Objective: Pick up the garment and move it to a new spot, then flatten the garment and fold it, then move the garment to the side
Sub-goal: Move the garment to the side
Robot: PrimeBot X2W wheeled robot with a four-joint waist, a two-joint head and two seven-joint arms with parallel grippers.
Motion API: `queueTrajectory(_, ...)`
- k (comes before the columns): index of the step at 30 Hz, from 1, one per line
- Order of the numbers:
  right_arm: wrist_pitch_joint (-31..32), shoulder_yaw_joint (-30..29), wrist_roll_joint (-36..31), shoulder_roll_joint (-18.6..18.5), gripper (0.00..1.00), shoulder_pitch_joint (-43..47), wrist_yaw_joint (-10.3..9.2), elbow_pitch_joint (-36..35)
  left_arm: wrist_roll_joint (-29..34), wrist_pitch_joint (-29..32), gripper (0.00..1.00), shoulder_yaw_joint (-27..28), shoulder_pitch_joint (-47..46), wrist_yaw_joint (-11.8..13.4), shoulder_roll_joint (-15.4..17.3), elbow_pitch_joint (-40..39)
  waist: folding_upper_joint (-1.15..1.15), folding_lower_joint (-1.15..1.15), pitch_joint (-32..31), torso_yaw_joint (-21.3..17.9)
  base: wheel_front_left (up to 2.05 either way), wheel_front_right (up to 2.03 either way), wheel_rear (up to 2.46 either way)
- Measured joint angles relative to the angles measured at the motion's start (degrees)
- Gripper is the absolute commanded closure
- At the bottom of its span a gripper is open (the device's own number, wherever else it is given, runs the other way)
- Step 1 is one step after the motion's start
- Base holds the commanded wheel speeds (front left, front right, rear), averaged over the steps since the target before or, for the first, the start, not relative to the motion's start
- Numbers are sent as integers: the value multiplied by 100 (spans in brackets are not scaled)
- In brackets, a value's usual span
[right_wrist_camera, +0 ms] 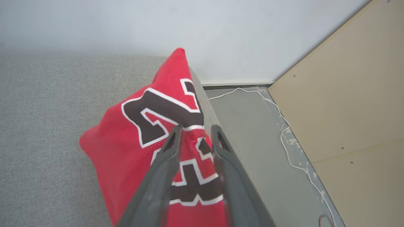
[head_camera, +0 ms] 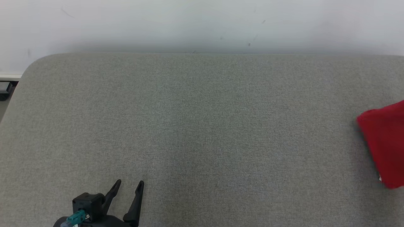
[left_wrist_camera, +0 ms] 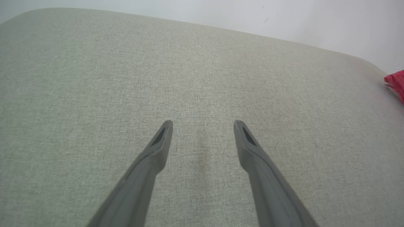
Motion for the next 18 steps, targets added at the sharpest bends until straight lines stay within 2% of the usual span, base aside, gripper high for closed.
queueTrajectory(14, -578, 157, -170, 41, 0, -70, 0, 275, 8, 76, 0, -89, -68, -9, 0, 49, 0, -2, -137, -63, 0, 0, 0)
queueTrajectory(18, -826, 209, -81, 168, 0, -140, 0, 322, 15, 91, 0, -125, -68, -51, -12, 88, -1, -1, -199, -50, 0, 0, 0)
